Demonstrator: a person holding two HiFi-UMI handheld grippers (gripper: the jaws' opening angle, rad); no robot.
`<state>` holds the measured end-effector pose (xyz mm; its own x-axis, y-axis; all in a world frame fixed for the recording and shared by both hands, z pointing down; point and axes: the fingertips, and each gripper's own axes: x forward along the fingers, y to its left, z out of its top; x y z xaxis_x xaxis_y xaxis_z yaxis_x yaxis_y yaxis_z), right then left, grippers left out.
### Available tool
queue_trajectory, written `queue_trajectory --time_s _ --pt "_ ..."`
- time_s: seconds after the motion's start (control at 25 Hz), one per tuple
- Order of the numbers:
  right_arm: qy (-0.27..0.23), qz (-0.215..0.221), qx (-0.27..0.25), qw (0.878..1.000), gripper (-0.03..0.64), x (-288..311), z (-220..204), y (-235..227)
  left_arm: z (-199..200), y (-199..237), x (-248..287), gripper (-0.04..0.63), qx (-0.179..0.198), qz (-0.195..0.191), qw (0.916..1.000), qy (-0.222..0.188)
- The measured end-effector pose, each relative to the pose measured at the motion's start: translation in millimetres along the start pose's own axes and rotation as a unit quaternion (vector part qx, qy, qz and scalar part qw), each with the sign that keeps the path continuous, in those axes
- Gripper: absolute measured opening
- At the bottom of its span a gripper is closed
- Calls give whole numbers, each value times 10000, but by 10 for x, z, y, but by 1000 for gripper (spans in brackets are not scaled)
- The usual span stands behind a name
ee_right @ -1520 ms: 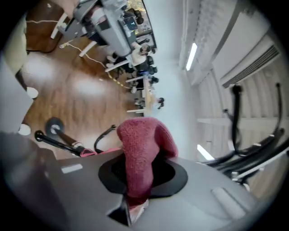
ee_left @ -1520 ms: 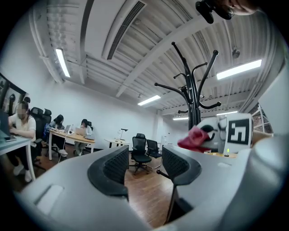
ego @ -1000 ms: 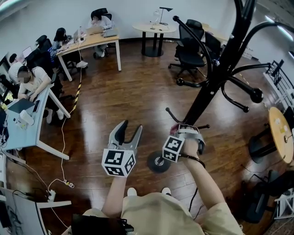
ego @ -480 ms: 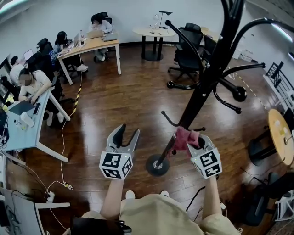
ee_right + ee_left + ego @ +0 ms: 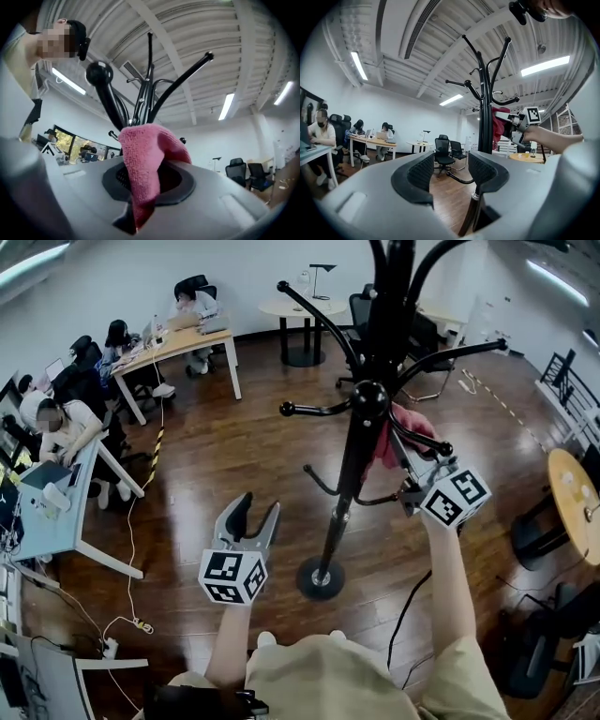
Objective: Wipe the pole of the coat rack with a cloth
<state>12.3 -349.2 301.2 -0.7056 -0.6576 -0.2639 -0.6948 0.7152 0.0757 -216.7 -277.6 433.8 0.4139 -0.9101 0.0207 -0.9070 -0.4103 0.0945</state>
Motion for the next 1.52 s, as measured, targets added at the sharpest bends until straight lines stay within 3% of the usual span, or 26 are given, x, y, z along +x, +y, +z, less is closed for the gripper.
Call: queue_trajectory --time_s 0.16,0.24,0.32,0.4,0.48,0.64,0.84,0.88,0.96,1.04,1.16,1.28,1.4,1.52 --pt "413 526 -44 9978 32 36 -339 82 -68 -115 42 212 -26 221 9997 43" --pt "1010 791 -133 9917 31 -60 -745 106 -103 -165 51 213 -47 307 9995 60" --pt "1984 1149 -531 9719 31 -192 -1310 154 -115 -199 55 212 -48 397 9992 50" --pt "3008 1437 -1111 9362 32 -331 -1903 250 -138 -222 49 212 -62 510 9987 49" --pt "3594 1437 -1435 9108 37 -410 -2308 327 -182 -254 52 212 -91 622 9980 68" --pt "3961 1378 -1904 8876 37 -535 -2660 323 -245 -402 89 213 -128 720 9973 112" --pt "4341 1388 -2406 8570 38 -695 -2605 110 -293 -425 21 213 -119 918 9955 198" --pt "4403 1363 -2354 8557 40 -721 -2580 41 -300 -406 3 213 -121 971 9950 201" --pt "4418 1266 -1903 8675 41 -743 -2518 -127 -306 -381 -21 213 -115 1067 9940 199" --pt "4278 1088 -1147 8899 44 -717 -2415 -340 -306 -383 -24 212 -97 1125 9934 217" --pt "3575 895 -209 9294 48 -589 -2092 -588 -311 -426 -18 213 -63 1093 9936 278" --pt "2816 848 338 9552 49 -437 -1752 -666 -266 -475 -30 213 -16 973 9949 272" --pt "2006 1178 995 9675 51 -207 -1359 -556 -156 -510 -14 213 87 774 9968 189" --pt "885 1822 1952 9596 52 110 -840 -457 -103 -548 44 213 167 497 9985 161"
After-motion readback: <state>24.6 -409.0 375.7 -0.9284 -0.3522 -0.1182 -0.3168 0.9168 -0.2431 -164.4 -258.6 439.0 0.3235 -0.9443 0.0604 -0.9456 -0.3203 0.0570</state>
